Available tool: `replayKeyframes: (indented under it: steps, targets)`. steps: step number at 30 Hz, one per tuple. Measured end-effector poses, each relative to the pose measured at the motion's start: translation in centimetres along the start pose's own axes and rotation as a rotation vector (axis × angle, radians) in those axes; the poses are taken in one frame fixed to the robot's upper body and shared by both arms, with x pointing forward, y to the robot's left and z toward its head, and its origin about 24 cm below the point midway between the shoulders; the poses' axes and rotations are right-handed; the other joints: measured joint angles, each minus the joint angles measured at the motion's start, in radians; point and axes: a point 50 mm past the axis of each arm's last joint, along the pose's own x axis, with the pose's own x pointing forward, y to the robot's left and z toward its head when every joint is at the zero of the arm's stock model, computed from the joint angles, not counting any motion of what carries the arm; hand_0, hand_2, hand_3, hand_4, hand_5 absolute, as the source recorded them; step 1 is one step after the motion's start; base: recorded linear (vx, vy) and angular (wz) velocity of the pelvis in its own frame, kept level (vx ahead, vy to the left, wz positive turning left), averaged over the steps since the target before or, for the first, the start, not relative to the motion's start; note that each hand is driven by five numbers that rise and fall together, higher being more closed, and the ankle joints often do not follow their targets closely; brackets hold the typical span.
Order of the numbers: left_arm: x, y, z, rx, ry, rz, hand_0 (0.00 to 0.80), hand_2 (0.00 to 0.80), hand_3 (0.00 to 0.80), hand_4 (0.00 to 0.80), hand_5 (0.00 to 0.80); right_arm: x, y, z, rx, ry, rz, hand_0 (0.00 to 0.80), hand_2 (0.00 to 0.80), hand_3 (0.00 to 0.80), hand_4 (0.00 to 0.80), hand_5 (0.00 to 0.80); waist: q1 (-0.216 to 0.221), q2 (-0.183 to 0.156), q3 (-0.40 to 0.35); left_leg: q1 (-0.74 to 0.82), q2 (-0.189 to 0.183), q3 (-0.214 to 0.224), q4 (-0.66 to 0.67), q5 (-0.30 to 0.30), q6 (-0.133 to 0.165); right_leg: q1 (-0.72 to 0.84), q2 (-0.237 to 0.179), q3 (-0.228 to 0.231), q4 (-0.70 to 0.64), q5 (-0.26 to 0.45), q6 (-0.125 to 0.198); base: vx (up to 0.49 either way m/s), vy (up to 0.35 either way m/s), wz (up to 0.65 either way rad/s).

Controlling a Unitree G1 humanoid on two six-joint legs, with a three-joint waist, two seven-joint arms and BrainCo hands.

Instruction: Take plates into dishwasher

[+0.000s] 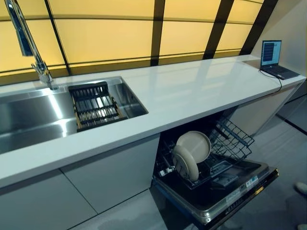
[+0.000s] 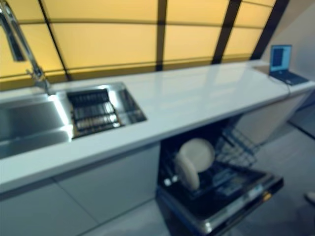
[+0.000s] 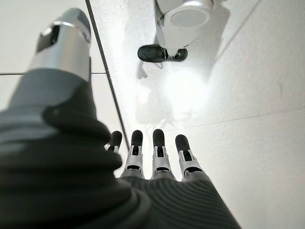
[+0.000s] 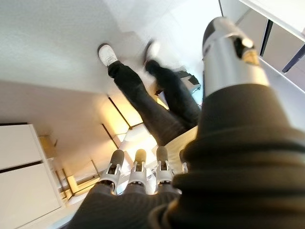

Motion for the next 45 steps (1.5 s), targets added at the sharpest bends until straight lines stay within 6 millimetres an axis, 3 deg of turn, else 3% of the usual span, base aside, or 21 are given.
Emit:
replayKeyframes:
  steps: [4, 6, 10, 11, 13, 14, 16, 17, 18, 20, 22, 24, 25, 27, 28, 29, 33, 38, 41, 43, 45]
  targets:
    - [0.0, 0.0, -0.1, -0.008, -0.002, 0.019, 0.0, 0.0, 0.0, 0.0, 0.0, -0.1, 1.0, -1.0, -0.005, 0.026, 0.032, 0.0, 0.0, 0.0, 0.0, 0.0, 0.007, -0.046, -0.008, 0.02, -0.038, -0.008, -0.044, 0.009, 0.008, -0.012, -0.028, 0.004, 0.024, -0.01, 0.016, -0.187, -0.109, 0.01]
    - [0.0, 0.1, 0.0, -0.012, -0.008, 0.019, 0.0, 0.0, 0.0, 0.0, 0.0, -0.3, 1.7, -0.6, 0.0, 0.005, 0.058, 0.0, 0.0, 0.0, 0.0, 0.0, 0.004, -0.057, -0.016, 0.042, -0.075, -0.047, -0.098, 0.04, 0.024, -0.048, -0.048, 0.006, 0.094, -0.022, 0.027, -0.209, -0.117, 0.07]
    - [0.0, 1.0, -0.1, -0.052, -0.013, 0.038, 0.0, 0.0, 0.0, 0.0, 0.0, -0.6, 2.4, -0.2, 0.0, -0.008, 0.096, 0.0, 0.0, 0.0, 0.0, 0.0, 0.008, -0.034, -0.003, 0.058, -0.091, -0.058, -0.131, 0.076, 0.028, -0.035, -0.045, 0.011, 0.088, -0.043, 0.027, -0.179, -0.155, 0.15]
    - [0.0, 1.0, -0.3, -0.07, -0.016, 0.037, 0.0, 0.0, 0.0, 0.0, 0.0, -0.6, 2.6, 0.0, -0.008, -0.014, 0.105, 0.0, 0.0, 0.0, 0.0, 0.0, 0.01, -0.016, 0.009, 0.067, -0.083, -0.064, -0.134, 0.084, 0.026, -0.022, -0.027, 0.029, 0.089, -0.05, 0.018, -0.237, -0.234, 0.18]
    - [0.2, 1.4, -2.7, -0.126, 0.026, 0.047, 0.0, 0.0, 0.0, 0.0, 0.0, -0.9, 3.4, 0.4, -0.042, -0.028, 0.141, 0.0, 0.0, 0.0, 0.0, 0.0, 0.015, 0.053, 0.02, 0.092, -0.03, -0.055, -0.169, 0.123, 0.016, -0.035, 0.06, 0.064, 0.149, -0.091, -0.036, -0.215, -0.18, 0.17]
    - [0.2, 1.4, -3.4, -0.15, 0.04, 0.046, 0.0, 0.0, 0.0, 0.0, 0.0, -0.9, 3.4, 0.4, -0.054, -0.031, 0.144, 0.0, 0.0, 0.0, 0.0, 0.0, 0.02, 0.066, 0.023, 0.093, -0.018, -0.054, -0.17, 0.135, 0.008, -0.038, 0.082, 0.088, 0.163, -0.101, -0.056, -0.284, -0.174, 0.27]
    - [0.3, 0.7, -5.5, -0.152, 0.099, 0.032, 0.0, 0.0, 0.0, 0.0, 0.0, -0.6, 2.8, -0.4, -0.087, -0.016, 0.136, 0.0, 0.0, 0.0, 0.0, 0.0, 0.026, 0.106, 0.023, 0.095, 0.009, -0.035, -0.187, 0.151, 0.041, -0.061, 0.126, 0.086, 0.22, -0.11, -0.101, -0.35, -0.159, 0.42]
    - [0.3, 0.5, -6.1, -0.154, 0.115, 0.028, 0.0, 0.0, 0.0, 0.0, 0.0, -0.3, 2.4, -1.8, -0.126, 0.016, 0.125, 0.0, 0.0, 0.0, 0.0, 0.0, 0.016, 0.098, 0.022, 0.072, 0.001, -0.004, -0.172, 0.061, 0.066, -0.073, 0.108, 0.046, 0.22, -0.115, -0.127, -0.354, -0.118, 0.76]
    - [0.3, 0.4, -6.3, -0.16, 0.123, 0.026, 0.0, 0.0, 0.0, 0.0, 0.0, -0.2, 2.5, -2.7, -0.143, 0.047, 0.126, 0.0, 0.0, 0.0, 0.0, 0.0, 0.008, 0.057, 0.032, 0.05, -0.04, 0.029, -0.07, -0.022, 0.065, -0.074, 0.055, 0.018, 0.215, -0.108, -0.123, -0.275, -0.083, 0.73]
    - [0.3, 0.2, -7.2, -0.171, 0.152, 0.021, 0.0, 0.0, 0.0, 0.0, 0.0, -0.2, 2.2, -2.4, -0.139, 0.038, 0.127, 0.0, 0.0, 0.0, 0.0, 0.0, -0.005, -0.002, 0.016, 0.059, -0.124, 0.019, 0.132, -0.06, 0.043, -0.081, -0.031, -0.001, 0.178, -0.074, -0.11, -0.232, -0.026, 0.38]
    - [0.4, -0.5, -6.3, -0.174, 0.128, 0.006, 0.0, 0.0, 0.0, 0.0, 0.0, 0.0, 1.3, -1.7, -0.135, 0.023, 0.105, 0.0, 0.0, 0.0, 0.0, 0.0, -0.055, -0.003, 0.012, 0.112, -0.154, 0.021, 0.289, -0.154, 0.042, -0.024, -0.044, -0.054, 0.094, -0.021, -0.1, -0.21, 0.05, 0.72]
    - [0.4, -1.1, -4.7, -0.175, 0.078, -0.015, 0.0, 0.0, 0.0, 0.0, 0.0, 0.1, 1.1, -2.3, -0.144, 0.036, 0.104, 0.0, 0.0, 0.0, 0.0, 0.0, -0.085, 0.016, -0.01, 0.23, -0.169, 0.016, 0.237, -0.182, 0.065, -0.04, -0.029, -0.059, 0.093, -0.019, -0.098, -0.182, 0.119, 0.61]
    - [0.4, -1.4, -3.4, -0.16, 0.044, -0.029, 0.0, 0.0, 0.0, 0.0, 0.0, 0.1, 1.2, -2.9, -0.135, 0.048, 0.11, 0.0, 0.0, 0.0, 0.0, 0.0, -0.098, 0.04, -0.031, 0.287, -0.174, 0.02, 0.092, -0.214, 0.081, -0.063, -0.006, -0.076, 0.101, -0.017, -0.1, -0.121, 0.052, 0.88]
    - [0.2, -2.8, -0.8, -0.111, -0.04, -0.077, 0.0, 0.0, 0.0, 0.0, 0.0, 0.1, 1.6, -4.1, -0.151, 0.08, 0.116, 0.0, 0.0, 0.0, 0.0, 0.0, -0.151, 0.074, -0.048, 0.384, -0.162, -0.003, -0.175, -0.146, 0.12, -0.157, 0.019, -0.088, 0.223, -0.035, -0.089, -0.181, 0.02, 0.91]
    - [0.2, -3.1, -0.3, -0.096, -0.056, -0.086, 0.0, 0.0, 0.0, 0.0, 0.0, -0.1, 1.9, -4.1, -0.15, 0.077, 0.123, 0.0, 0.0, 0.0, 0.0, 0.0, -0.152, 0.079, -0.053, 0.384, -0.155, -0.018, -0.194, -0.141, 0.114, -0.179, 0.03, -0.082, 0.229, -0.039, -0.078, -0.208, 0.06, 0.32]
    - [0.1, -3.2, 0.4, -0.094, -0.081, -0.086, 0.0, 0.0, 0.0, 0.0, 0.0, -0.3, 2.7, -4.4, -0.146, 0.085, 0.142, 0.0, 0.0, 0.0, 0.0, 0.0, -0.151, 0.055, -0.061, 0.384, -0.164, -0.038, -0.209, -0.146, 0.105, -0.186, 0.047, -0.055, 0.149, 0.013, -0.102, -0.143, 0.069, 0.27]
    - [0.3, -4.6, -1.1, -0.061, -0.04, -0.107, 0.0, 0.0, 0.0, 0.0, 0.0, -0.3, 3.0, -4.9, -0.135, 0.124, 0.154, 0.0, 0.0, 0.0, 0.0, 0.0, -0.124, 0.058, -0.066, 0.38, -0.173, -0.037, -0.22, -0.148, 0.088, -0.184, 0.053, -0.014, 0.089, 0.082, -0.088, -0.116, 0.057, -0.13]
    - [0.5, -2.2, -4.1, -0.057, 0.033, -0.045, 0.0, 0.0, 0.0, 0.0, 0.0, -0.5, 4.0, -6.0, -0.141, 0.155, 0.202, 0.0, 0.0, 0.0, 0.0, 0.0, -0.115, 0.049, -0.052, 0.364, -0.194, -0.026, -0.207, -0.153, 0.096, -0.233, 0.033, 0.015, 0.121, 0.097, -0.073, -0.158, -0.034, -0.29]
    - [0.4, -0.7, -4.8, -0.086, 0.055, -0.011, 0.0, 0.0, 0.0, 0.0, 0.0, -1.2, 5.7, -7.4, -0.144, 0.185, 0.249, 0.0, 0.0, 0.0, 0.0, 0.0, -0.085, 0.067, -0.03, 0.367, -0.165, 0.026, -0.204, -0.147, 0.1, -0.243, -0.008, -0.041, 0.129, 0.105, -0.062, -0.096, -0.187, -0.44]
    - [0.4, -0.2, -4.5, -0.103, 0.054, -0.007, 0.0, 0.0, 0.0, 0.0, 0.0, -1.5, 6.3, -9.6, -0.158, 0.238, 0.267, 0.0, 0.0, 0.0, 0.0, 0.0, -0.074, 0.065, -0.029, 0.367, -0.166, 0.02, -0.204, -0.144, 0.093, -0.236, -0.067, -0.021, 0.144, 0.119, -0.04, -0.041, -0.45, -0.01]
    - [0.4, -0.4, -3.9, -0.124, 0.063, -0.026, 0.0, 0.0, 0.0, 0.0, 0.0, -2.1, 7.1, -12.0, -0.156, 0.292, 0.288, 0.0, 0.0, 0.0, 0.0, 0.0, -0.076, 0.087, -0.013, 0.366, -0.13, -0.036, -0.182, -0.159, 0.067, -0.227, -0.145, 0.015, 0.174, 0.126, 0.034, -0.046, -0.699, 0.04]
